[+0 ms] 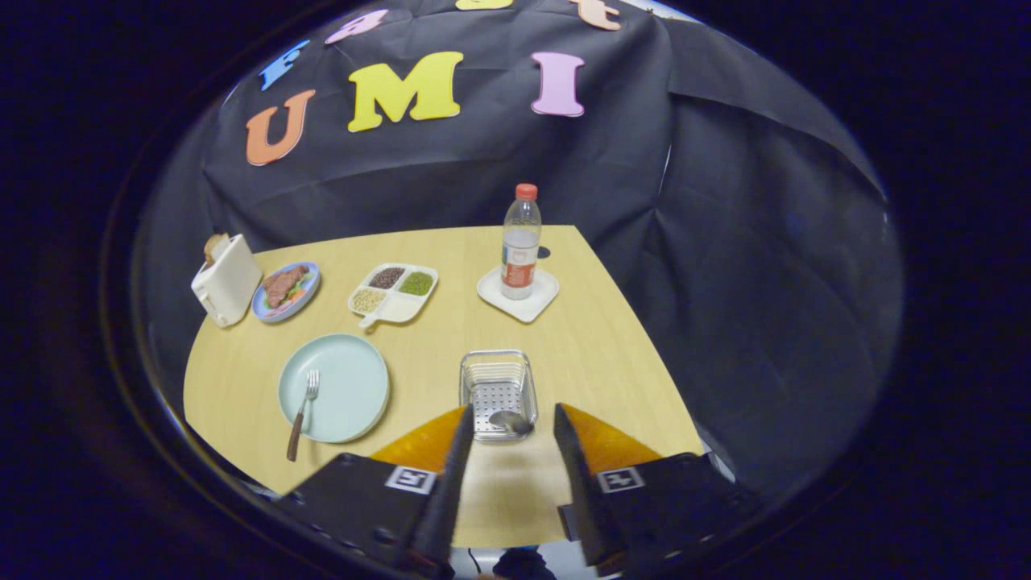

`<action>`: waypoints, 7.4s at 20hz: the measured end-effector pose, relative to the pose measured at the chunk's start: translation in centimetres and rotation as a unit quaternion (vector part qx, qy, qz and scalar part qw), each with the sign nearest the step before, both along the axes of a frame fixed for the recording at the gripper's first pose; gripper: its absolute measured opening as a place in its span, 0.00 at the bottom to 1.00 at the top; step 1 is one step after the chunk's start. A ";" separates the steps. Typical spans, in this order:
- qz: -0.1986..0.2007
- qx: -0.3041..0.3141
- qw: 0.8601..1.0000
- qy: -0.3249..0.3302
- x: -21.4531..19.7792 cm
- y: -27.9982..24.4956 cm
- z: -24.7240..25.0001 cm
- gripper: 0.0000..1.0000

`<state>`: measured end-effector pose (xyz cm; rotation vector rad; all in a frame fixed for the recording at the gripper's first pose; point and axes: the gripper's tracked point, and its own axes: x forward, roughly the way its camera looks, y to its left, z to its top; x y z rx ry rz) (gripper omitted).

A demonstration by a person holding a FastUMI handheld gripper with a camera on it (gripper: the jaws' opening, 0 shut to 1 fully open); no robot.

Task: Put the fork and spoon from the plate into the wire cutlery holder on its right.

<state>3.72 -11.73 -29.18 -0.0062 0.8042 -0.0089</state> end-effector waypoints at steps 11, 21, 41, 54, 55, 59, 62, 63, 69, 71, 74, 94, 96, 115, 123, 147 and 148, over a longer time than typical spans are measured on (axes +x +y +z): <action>0.030 -0.003 0.999 -0.019 0.4 5.8 2.4 0.96; 0.094 -0.005 0.996 0.003 -2.0 15.2 1.2 0.96; 0.061 0.025 0.978 0.197 -8.4 25.9 -11.3 0.96; 0.039 0.029 0.969 0.241 -7.2 28.0 -15.5 0.51; 0.037 0.024 0.970 0.240 -7.0 27.8 -15.4 0.39; 0.054 0.033 0.972 0.224 -7.1 28.7 -15.3 0.21; 0.057 0.026 0.975 0.215 -7.0 28.2 -14.7 0.05; 0.061 0.031 0.976 0.207 -7.0 28.3 -14.1 0.01; 0.071 0.051 0.980 0.181 -6.6 27.9 -11.8 0.01; 0.069 0.059 0.981 0.174 -6.3 27.3 -10.6 0.01; 0.069 0.066 0.981 0.169 -6.2 26.0 -9.2 0.01; 0.037 0.041 0.993 0.104 -4.1 6.3 -1.2 0.00; 0.033 0.039 0.993 0.104 -3.9 4.5 -1.4 0.00; 0.037 0.024 0.993 0.114 -1.8 -2.0 -3.7 0.00; 0.041 0.018 0.990 0.134 -3.6 -1.0 -4.3 0.01; 0.047 0.034 0.998 -0.023 -2.4 4.1 6.0 0.70; 0.048 0.034 0.998 -0.038 -2.2 4.7 7.1 0.76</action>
